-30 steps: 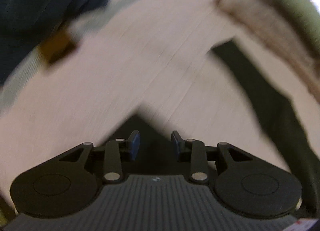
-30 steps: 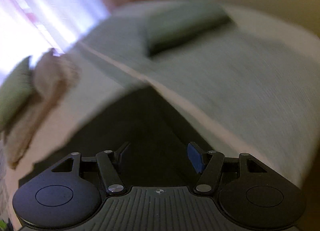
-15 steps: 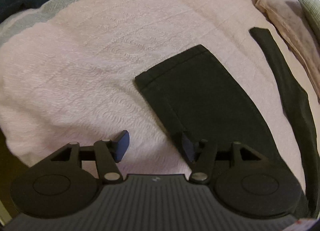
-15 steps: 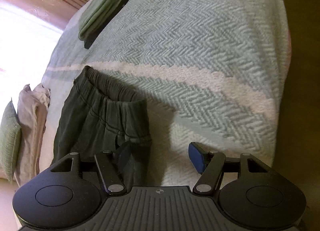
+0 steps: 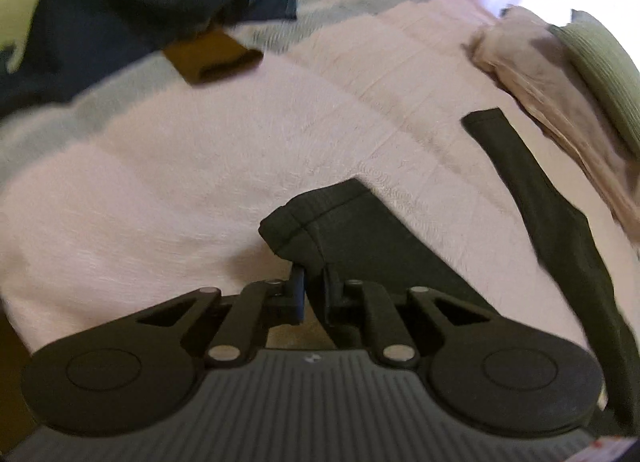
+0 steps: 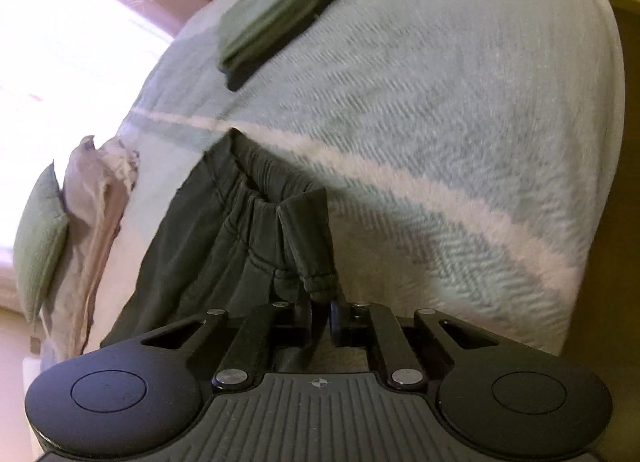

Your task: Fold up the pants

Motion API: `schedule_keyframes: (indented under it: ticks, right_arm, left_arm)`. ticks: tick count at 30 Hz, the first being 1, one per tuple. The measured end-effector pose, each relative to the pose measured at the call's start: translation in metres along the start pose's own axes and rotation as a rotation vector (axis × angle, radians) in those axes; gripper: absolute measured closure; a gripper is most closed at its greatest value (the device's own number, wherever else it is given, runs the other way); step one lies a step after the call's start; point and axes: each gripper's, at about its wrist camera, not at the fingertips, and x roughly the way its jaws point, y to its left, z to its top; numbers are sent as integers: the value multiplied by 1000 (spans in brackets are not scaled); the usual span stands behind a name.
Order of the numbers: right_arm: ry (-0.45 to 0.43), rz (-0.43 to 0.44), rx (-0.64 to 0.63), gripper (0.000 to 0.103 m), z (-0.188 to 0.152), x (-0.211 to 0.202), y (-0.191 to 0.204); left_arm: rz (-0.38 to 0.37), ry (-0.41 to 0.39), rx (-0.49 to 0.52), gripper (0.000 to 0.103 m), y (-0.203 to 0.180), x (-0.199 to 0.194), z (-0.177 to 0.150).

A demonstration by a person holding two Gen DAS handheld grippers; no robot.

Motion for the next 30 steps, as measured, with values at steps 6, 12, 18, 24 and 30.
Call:
schedule_keyframes:
  ticks: [6, 12, 18, 24, 30]
  right_arm:
    - [165, -209, -56, 74, -15, 34, -9]
    - [21, -266, -92, 62, 16, 6, 13]
    - [-83, -180, -109, 56, 60, 46, 61]
    - [-80, -101, -142, 56, 93, 124, 109]
    - [-64, -84, -251, 56, 110, 166, 141]
  left_arm:
    - [190, 157, 94, 84, 6, 30, -32]
    - [231, 115, 119, 72, 2, 3, -4]
    - [126, 45, 59, 69, -41, 30, 44]
    - [-161, 29, -4, 58, -147, 125, 96]
    - [-175, 29, 34, 37, -227, 202, 127]
